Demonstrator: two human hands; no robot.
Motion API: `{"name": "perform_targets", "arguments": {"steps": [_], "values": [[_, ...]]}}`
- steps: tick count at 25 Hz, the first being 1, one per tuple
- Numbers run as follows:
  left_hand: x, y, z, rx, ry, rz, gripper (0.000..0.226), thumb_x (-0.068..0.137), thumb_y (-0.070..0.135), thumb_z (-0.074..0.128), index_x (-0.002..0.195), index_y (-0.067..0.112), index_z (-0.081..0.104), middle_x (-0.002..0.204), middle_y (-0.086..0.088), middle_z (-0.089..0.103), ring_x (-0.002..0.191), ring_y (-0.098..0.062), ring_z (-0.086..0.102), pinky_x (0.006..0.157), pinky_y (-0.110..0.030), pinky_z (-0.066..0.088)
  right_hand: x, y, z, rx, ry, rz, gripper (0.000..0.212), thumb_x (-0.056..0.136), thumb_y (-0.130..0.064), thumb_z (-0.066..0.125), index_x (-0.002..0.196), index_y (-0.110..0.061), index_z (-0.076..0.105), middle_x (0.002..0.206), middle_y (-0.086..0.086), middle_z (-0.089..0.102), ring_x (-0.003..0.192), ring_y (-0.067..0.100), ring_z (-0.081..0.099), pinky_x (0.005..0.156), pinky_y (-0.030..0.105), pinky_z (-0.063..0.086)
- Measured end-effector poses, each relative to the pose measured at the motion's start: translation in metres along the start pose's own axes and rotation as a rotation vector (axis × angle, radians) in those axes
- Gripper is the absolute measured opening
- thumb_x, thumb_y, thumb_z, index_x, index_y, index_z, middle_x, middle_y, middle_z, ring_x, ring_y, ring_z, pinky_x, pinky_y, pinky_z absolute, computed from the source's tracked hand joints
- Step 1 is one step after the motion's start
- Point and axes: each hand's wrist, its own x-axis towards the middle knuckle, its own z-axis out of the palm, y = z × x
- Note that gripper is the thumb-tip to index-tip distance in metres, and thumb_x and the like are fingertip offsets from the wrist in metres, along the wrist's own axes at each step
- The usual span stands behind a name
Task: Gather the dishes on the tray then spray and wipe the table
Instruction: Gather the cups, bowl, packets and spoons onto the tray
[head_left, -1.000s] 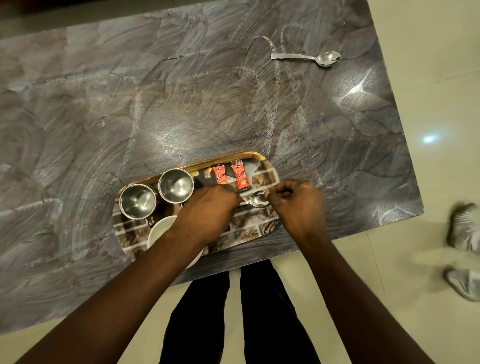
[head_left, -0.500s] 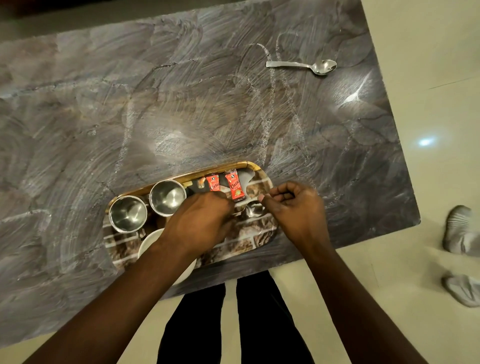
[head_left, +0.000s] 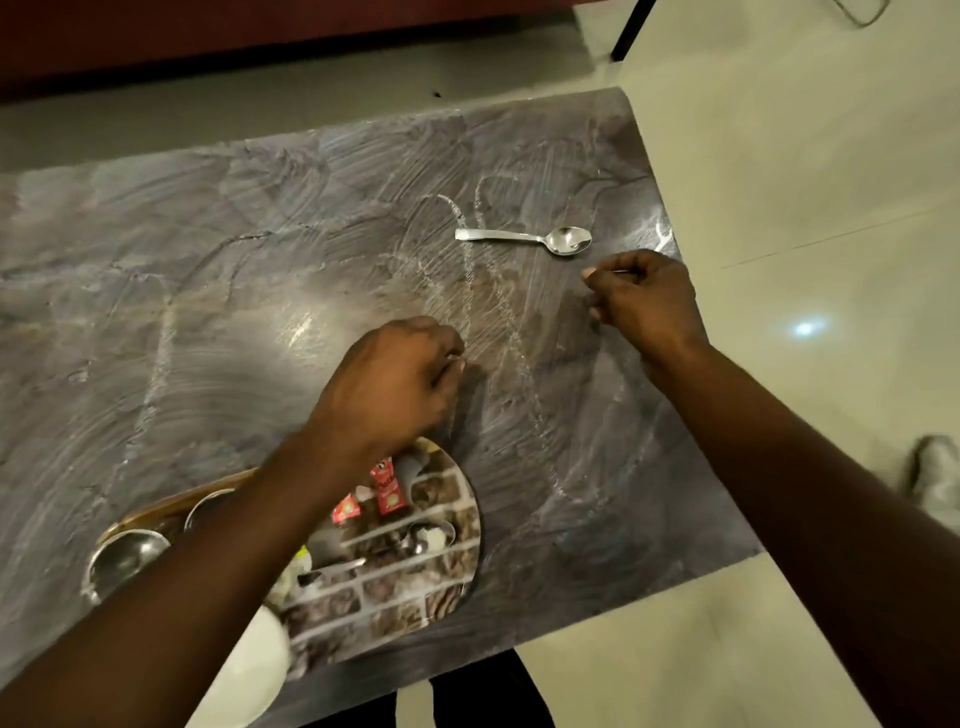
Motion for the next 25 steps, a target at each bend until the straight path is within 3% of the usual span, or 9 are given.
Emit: {"name": "perform_targets", "arguments": {"steps": [3,5,8,11,14,15,17,21,25], "values": [[0.051,-0.001,-0.002,0.022,-0.017,-0.001,0.043,0.1,0.027,0.066,0.142,0.015,0.063,0.13,-0.011,0.067,0.115,-0.034,0.066,0.091,-0.044,0.058,0.04,-0.009,0.004,0.015,-0.029,0.016,0.02,0.091,-0.018,0.081,0.105,-0.013,0.068,0.084,0.008,0.075,0.066,0.019,0.067,0.07,0.038,0.061],[0.067,-0.008,-0.008,0.041,0.011,-0.006,0.051,0.099,0.025,0.068,0.148,0.013,0.058,0.14,-0.013,0.061,0.125,-0.036,0.061,0.097,-0.045,0.054,0.053,-0.013,0.011,0.012,-0.047,0.016,0.022,0.091,-0.019,0.082,0.105,-0.009,0.07,0.084,0.011,0.077,0.064,0.018,0.069,0.07,0.037,0.062],[0.085,-0.007,-0.005,0.05,0.073,-0.004,0.049,0.101,0.022,0.065,0.147,0.009,0.058,0.137,-0.016,0.061,0.12,-0.036,0.063,0.092,-0.043,0.052,0.069,-0.01,0.02,0.0,-0.071,0.027,0.012,0.093,-0.011,0.08,0.092,-0.007,0.069,0.081,0.015,0.076,0.063,0.019,0.072,0.067,0.033,0.064],[0.088,-0.008,-0.002,0.046,0.11,0.025,0.045,0.105,0.02,0.058,0.149,0.01,0.057,0.132,-0.015,0.063,0.114,-0.034,0.064,0.088,-0.039,0.05,0.066,-0.012,0.019,0.08,-0.071,0.058,0.022,0.095,0.004,0.072,0.079,-0.007,0.062,0.077,0.013,0.068,0.058,0.016,0.068,0.057,0.025,0.061],[0.078,-0.007,-0.001,0.056,0.134,0.033,0.047,0.107,0.021,0.054,0.153,0.011,0.055,0.147,-0.014,0.059,0.129,-0.035,0.061,0.098,-0.041,0.053,0.041,-0.013,0.013,0.113,-0.111,0.063,0.006,0.095,0.003,0.073,0.098,0.006,0.069,0.079,0.012,0.069,0.06,0.015,0.07,0.059,0.024,0.061],[0.073,-0.006,-0.003,0.069,0.152,0.033,0.047,0.107,0.022,0.054,0.153,0.011,0.056,0.151,-0.014,0.058,0.134,-0.036,0.059,0.101,-0.044,0.053,0.028,-0.014,0.01,0.116,-0.124,0.057,0.012,0.096,0.002,0.073,0.105,0.009,0.07,0.081,0.013,0.07,0.06,0.013,0.071,0.06,0.024,0.062],[0.057,-0.002,-0.01,0.079,0.156,0.045,0.039,0.107,0.023,0.057,0.143,0.011,0.066,0.144,-0.012,0.065,0.128,-0.035,0.063,0.097,-0.044,0.054,-0.007,-0.011,0.005,0.127,-0.163,0.043,0.01,0.096,0.001,0.074,0.103,0.008,0.071,0.083,0.014,0.072,0.062,0.012,0.072,0.062,0.022,0.063],[-0.023,0.007,-0.022,0.088,0.043,0.155,0.027,0.102,0.027,0.059,0.107,0.014,0.082,0.101,-0.007,0.074,0.093,-0.029,0.07,0.076,-0.045,0.058,-0.095,0.017,0.004,0.186,-0.259,0.133,0.011,0.094,0.003,0.076,0.103,0.008,0.072,0.084,0.015,0.075,0.064,0.013,0.075,0.062,0.021,0.062],[-0.115,0.004,-0.02,0.139,-0.124,0.176,0.027,0.099,0.037,0.059,0.106,0.023,0.082,0.099,-0.001,0.073,0.093,-0.025,0.071,0.072,-0.042,0.06,-0.179,0.054,0.012,0.148,-0.321,0.222,0.007,0.091,0.003,0.077,0.096,0.007,0.074,0.074,0.013,0.076,0.062,0.016,0.074,0.058,0.022,0.061]]}}
